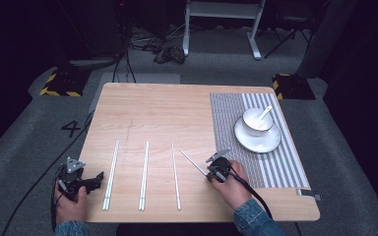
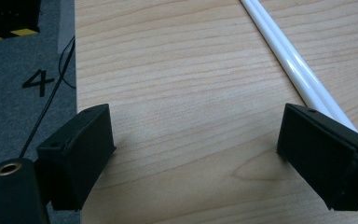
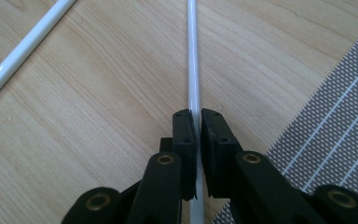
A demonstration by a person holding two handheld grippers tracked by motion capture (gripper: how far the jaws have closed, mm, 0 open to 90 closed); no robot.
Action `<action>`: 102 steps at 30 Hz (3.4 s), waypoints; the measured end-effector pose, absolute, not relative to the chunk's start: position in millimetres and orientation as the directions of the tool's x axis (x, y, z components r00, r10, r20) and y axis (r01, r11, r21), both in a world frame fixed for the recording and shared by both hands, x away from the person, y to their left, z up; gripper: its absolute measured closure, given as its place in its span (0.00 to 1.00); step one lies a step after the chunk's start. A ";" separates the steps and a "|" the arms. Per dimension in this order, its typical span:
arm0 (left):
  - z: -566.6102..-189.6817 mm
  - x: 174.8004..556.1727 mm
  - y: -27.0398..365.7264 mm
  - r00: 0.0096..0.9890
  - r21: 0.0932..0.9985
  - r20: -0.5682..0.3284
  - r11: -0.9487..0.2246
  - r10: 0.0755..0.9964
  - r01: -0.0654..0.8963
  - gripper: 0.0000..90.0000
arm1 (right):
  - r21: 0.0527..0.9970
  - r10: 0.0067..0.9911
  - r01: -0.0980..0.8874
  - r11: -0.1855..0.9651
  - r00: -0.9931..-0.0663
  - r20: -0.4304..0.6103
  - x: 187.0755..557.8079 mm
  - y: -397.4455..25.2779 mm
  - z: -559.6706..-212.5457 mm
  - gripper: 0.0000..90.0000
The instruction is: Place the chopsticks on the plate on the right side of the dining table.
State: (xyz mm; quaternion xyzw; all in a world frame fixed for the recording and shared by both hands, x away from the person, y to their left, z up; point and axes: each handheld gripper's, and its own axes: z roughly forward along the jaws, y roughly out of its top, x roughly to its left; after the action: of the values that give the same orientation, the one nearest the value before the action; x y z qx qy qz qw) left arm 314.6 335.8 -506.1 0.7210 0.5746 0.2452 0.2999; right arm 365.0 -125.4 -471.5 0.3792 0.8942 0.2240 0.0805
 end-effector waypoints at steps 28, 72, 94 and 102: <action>-505.9 314.8 336.1 0.226 0.712 0.005 -0.163 0.974 0.683 0.12 | 0.528 0.746 0.667 0.525 -0.660 0.092 364.3 -147.2 -458.5 0.95; -506.1 315.0 336.1 0.231 0.713 0.004 -0.165 0.973 0.681 0.12 | 0.723 0.828 0.591 0.358 -0.558 0.047 378.5 -229.7 -388.7 0.95; -506.2 314.6 335.6 0.228 0.714 0.005 -0.163 0.974 0.681 0.12 | 0.714 0.871 0.625 0.316 -0.490 0.043 417.3 -271.5 -416.2 0.95; -506.3 314.8 335.9 0.229 0.714 0.005 -0.164 0.974 0.681 0.12 | 0.693 0.887 0.650 0.313 -0.460 0.031 431.3 -280.2 -434.1 0.95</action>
State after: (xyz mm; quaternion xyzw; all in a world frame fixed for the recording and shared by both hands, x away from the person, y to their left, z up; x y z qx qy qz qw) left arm 314.8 335.9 -506.3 0.7233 0.5718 0.2424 0.3019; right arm 431.3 -280.2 -434.1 0.4869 0.7895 0.3266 0.1816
